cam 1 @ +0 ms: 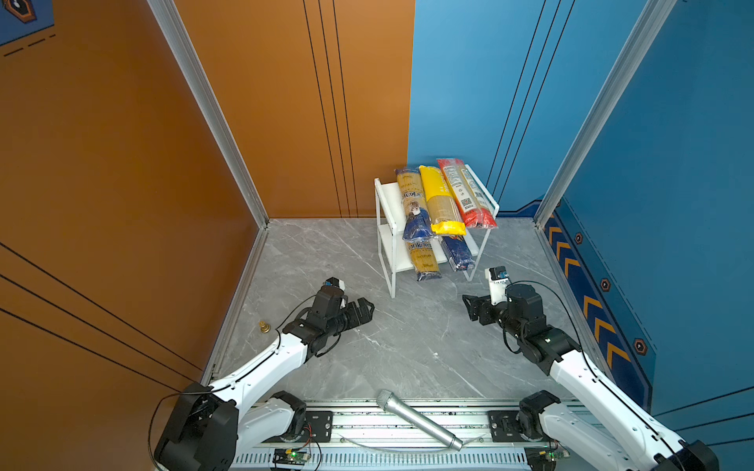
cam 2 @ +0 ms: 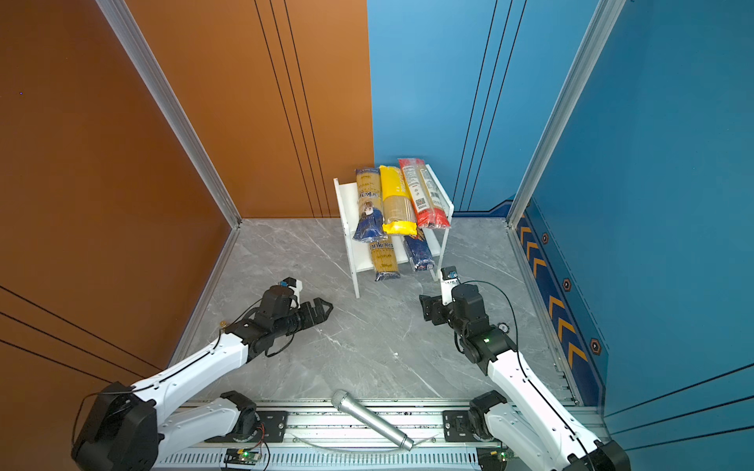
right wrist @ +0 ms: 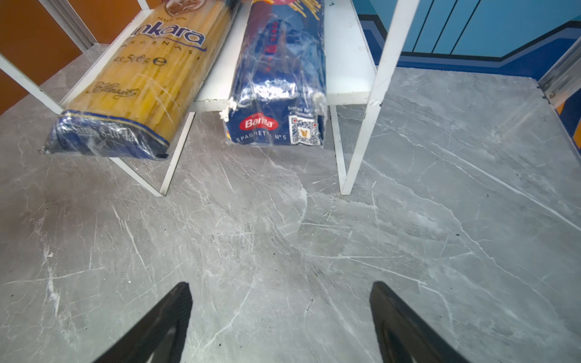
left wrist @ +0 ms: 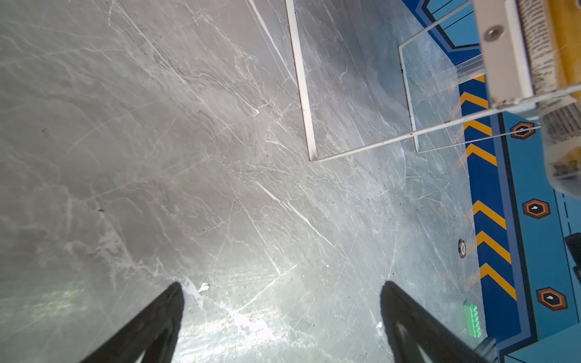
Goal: Arrange pasta packages on shelves
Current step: Reset both arms
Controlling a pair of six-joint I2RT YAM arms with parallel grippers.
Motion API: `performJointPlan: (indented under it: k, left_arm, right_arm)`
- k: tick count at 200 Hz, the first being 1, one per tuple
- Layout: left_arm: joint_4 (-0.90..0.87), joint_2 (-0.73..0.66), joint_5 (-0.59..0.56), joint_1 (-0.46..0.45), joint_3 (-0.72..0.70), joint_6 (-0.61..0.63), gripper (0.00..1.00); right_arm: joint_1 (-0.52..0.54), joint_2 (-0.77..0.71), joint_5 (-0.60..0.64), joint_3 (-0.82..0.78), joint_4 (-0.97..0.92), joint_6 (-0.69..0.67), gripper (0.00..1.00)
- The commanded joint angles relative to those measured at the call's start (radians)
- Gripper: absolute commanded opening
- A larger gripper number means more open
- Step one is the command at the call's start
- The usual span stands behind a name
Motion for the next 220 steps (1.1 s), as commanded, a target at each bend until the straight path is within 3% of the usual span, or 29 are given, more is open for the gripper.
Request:
performJointPlan:
  k: [1, 95, 220]
  left_arm:
    - [-0.026, -0.011, -0.035, 0.010, 0.033, 0.027, 0.98]
    - [-0.087, 0.027, -0.064, 0.015, 0.106, 0.043, 0.98]
    - [-0.152, 0.085, -0.091, 0.102, 0.202, 0.114, 0.98]
  right_arm:
    - [-0.017, -0.024, -0.006, -0.021, -0.055, -0.021, 0.90]
    - [-0.059, 0.004, -0.014, -0.055, -0.020, -0.024, 1.00]
    - [-0.215, 0.070, -0.061, -0.075, 0.055, 0.005, 1.00]
